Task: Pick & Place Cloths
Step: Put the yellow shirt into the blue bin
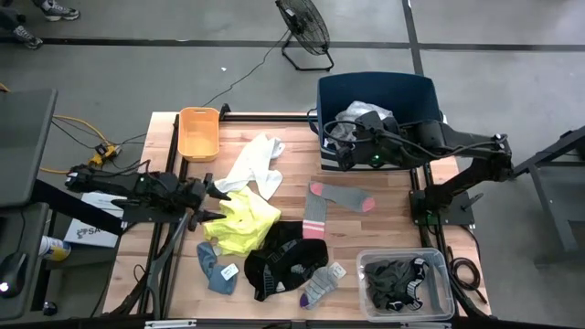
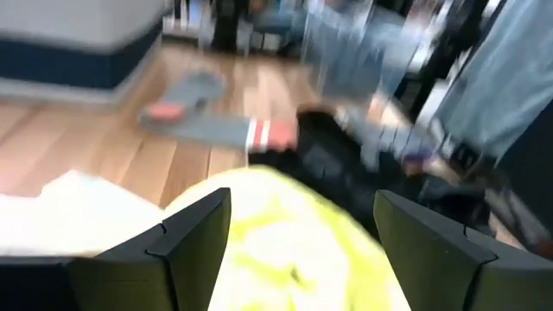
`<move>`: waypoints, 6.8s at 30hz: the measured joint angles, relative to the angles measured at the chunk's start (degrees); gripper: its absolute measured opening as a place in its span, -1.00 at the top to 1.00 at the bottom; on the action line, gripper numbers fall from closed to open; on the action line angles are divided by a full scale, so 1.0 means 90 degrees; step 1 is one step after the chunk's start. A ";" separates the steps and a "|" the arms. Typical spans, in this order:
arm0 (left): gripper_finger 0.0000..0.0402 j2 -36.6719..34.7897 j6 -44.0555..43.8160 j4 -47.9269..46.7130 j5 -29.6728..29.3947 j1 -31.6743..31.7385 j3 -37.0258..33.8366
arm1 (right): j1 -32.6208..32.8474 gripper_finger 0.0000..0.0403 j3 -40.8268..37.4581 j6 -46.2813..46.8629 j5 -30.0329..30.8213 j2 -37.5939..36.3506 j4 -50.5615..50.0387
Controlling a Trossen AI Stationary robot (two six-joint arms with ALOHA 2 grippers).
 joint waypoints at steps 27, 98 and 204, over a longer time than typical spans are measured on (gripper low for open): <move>-0.40 0.4393 0.0779 0.0104 0.0060 0.0000 0.0985 | -0.0003 -0.17 0.0000 -0.0264 -0.0005 0.0024 -0.0008; 0.84 0.4696 0.1714 -0.0581 -0.0461 0.0000 0.2576 | -0.0003 -0.17 0.0000 -0.0351 -0.0109 0.0025 -0.0002; 0.84 0.5381 0.8727 0.0132 -0.2738 0.0002 0.5247 | -0.0093 -0.50 -0.3155 -0.1049 -0.4158 0.2739 1.1691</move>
